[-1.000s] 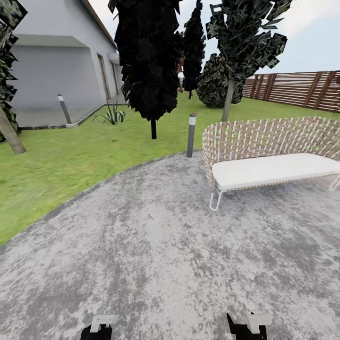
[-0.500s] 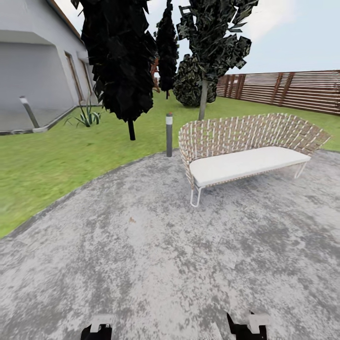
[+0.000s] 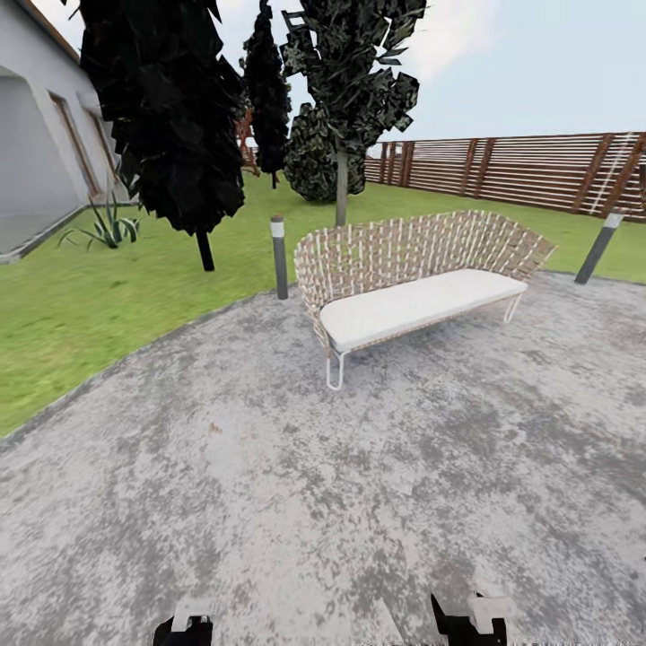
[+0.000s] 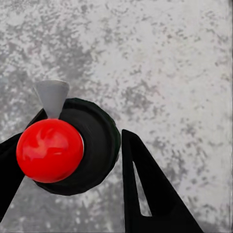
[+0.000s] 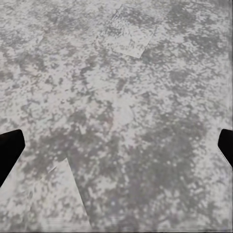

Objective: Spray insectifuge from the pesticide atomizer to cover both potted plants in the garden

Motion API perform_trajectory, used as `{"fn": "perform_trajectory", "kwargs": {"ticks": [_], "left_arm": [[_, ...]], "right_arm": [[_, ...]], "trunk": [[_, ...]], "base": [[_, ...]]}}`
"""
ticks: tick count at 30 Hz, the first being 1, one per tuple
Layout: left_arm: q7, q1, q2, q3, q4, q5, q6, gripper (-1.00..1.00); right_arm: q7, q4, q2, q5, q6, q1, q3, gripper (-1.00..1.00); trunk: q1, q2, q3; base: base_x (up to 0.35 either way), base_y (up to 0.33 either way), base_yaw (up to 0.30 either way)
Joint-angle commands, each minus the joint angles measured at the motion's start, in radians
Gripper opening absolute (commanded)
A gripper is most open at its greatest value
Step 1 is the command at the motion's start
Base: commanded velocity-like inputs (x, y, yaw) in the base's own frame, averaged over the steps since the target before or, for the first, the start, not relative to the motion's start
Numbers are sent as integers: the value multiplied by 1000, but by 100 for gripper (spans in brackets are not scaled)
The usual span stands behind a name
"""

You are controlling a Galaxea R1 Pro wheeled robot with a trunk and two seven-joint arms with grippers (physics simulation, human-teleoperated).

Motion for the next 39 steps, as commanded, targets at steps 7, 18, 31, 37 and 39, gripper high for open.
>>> {"fn": "perform_trajectory", "kwargs": {"ticks": [7,18,31,37,39], "left_arm": [[0,0,0,5,1,-4,-4,-100],[1,0,0,6,1,-4,-4,-100],[1,0,0,6,1,-4,-4,-100],[1,0,0,5,1,-4,-4,-100],[0,0,0,5,1,-4,-4,-100]], "right_arm": [[5,1,0,-11,-3,-1,8,100],[5,1,1,-11,-3,-1,8,100],[5,1,1,-11,-3,-1,8,100],[5,1,1,-11,-3,-1,8,100],[5,1,1,-11,-3,-1,8,100]], "trunk": [[0,0,-1],[0,0,-1],[0,0,-1],[0,0,-1],[0,0,-1]], "base": [[123,71,-300],[236,212,-171],[222,203,-251],[62,54,-279],[6,5,-279]]}}
